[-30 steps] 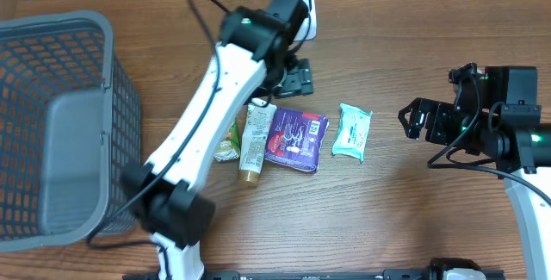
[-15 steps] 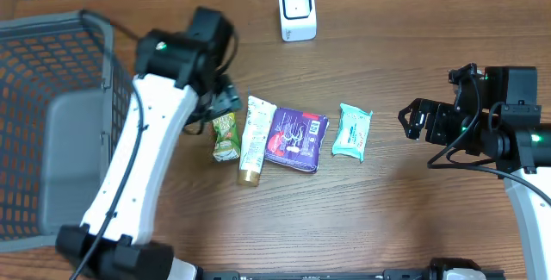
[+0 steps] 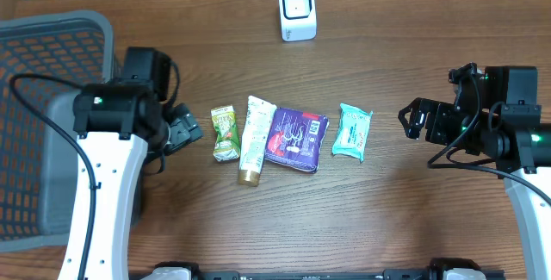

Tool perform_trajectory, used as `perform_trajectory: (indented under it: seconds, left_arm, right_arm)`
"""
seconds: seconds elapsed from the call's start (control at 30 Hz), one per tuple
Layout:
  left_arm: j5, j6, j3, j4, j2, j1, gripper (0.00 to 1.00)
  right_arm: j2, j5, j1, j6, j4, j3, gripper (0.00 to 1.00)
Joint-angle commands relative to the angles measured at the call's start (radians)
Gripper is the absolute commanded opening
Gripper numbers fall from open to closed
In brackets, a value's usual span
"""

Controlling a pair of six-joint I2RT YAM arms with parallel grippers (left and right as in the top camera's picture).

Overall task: Scan the item barcode
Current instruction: 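Move the right gripper toward the mint-green tissue pack on the table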

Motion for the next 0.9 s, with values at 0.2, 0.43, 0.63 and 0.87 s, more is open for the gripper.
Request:
perform_trajectory:
  seconds: [0.2, 0.43, 0.63, 0.87]
  left_arm:
    - [0.068, 0.191, -0.019, -0.021, -0.031, 0.152, 1.00]
    - [0.134, 0.283, -0.018, 0.014, -0.034, 0.162, 1.00]
    - [0.348, 0.452, 0.005, 0.185, -0.040, 0.081, 1.00]
    - [0.346, 0.626, 0.008, 0.396, -0.039, -0.119, 0.99]
  right_arm:
    - [-0.002, -0.006, 0.004, 0.003, 0.003, 0.023, 1.00]
    - [-0.002, -0.006, 0.004, 0.003, 0.010, 0.023, 0.98]
    - [-0.003, -0.015, 0.005, 0.003, 0.010, 0.023, 0.97]
    - [-0.002, -0.072, 0.005, 0.055, 0.016, 0.023, 0.98]
